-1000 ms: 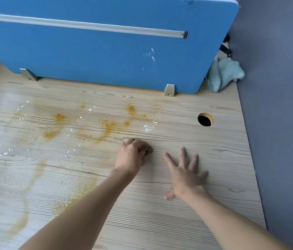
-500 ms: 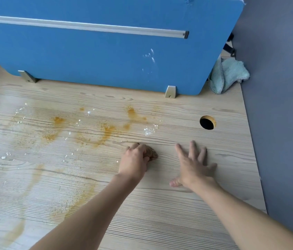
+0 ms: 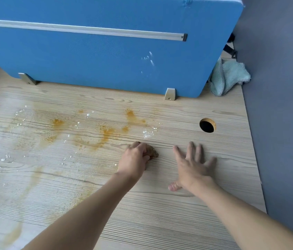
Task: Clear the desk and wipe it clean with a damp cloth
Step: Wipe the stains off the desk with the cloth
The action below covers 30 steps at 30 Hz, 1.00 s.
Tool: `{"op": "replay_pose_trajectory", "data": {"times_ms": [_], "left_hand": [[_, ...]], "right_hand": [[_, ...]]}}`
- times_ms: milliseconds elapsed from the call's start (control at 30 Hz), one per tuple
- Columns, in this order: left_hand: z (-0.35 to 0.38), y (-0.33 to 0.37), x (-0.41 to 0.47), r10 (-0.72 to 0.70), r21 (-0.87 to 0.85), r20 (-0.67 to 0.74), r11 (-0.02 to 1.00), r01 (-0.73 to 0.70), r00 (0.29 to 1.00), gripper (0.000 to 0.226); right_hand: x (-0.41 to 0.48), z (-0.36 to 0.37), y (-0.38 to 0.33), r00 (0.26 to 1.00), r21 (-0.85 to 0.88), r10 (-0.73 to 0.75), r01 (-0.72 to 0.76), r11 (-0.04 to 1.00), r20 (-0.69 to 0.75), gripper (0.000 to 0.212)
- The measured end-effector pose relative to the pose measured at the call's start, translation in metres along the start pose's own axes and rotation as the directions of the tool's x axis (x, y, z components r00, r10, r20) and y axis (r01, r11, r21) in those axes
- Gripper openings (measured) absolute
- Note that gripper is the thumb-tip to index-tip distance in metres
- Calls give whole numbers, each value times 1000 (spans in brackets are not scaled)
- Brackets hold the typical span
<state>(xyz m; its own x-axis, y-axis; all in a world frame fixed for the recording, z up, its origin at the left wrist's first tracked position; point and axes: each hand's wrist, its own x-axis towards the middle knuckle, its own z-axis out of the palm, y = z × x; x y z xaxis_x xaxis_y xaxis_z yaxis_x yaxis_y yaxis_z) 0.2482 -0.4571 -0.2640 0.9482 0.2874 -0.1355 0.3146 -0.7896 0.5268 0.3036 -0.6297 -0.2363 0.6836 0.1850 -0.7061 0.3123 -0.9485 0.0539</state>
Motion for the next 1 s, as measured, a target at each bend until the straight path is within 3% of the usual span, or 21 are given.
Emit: {"op": "replay_pose_trajectory", "data": {"times_ms": [100,300,433,533,633,767,900,1000], "left_hand": [[-3,-2,11,-59,8,-52,998,59,997,11],[3,3,3,-3,9,14,1000,3,1000,14],[0,1,16,-60,38,-65,997,63,996,11],[6,11,8,25,64,-2,998,-24,1000,13],[8,10,6,56,23,2,998,-56,998,10],[4,6,22,-22,14,-77,1000,23,997,11],[8,17,13,34,8,-3,999,-34,999,10],[9,11,19,31,-29,-40,999,-33,999,10]], "right_hand": [[5,-4,2,999,28,-32,32,999,-9,144],[5,-11,2,997,-12,-50,49,999,-55,124],[9,-16,2,998,-11,-24,24,1000,-52,137],[11,-19,-2,1000,-4,-26,26,1000,-5,145],[13,-19,-2,1000,3,-28,28,1000,-7,145],[15,-17,-3,1000,27,-26,26,999,-4,144],[18,-17,-5,1000,37,-24,24,999,13,146],[17,-18,-4,999,39,-27,26,999,21,146]]}}
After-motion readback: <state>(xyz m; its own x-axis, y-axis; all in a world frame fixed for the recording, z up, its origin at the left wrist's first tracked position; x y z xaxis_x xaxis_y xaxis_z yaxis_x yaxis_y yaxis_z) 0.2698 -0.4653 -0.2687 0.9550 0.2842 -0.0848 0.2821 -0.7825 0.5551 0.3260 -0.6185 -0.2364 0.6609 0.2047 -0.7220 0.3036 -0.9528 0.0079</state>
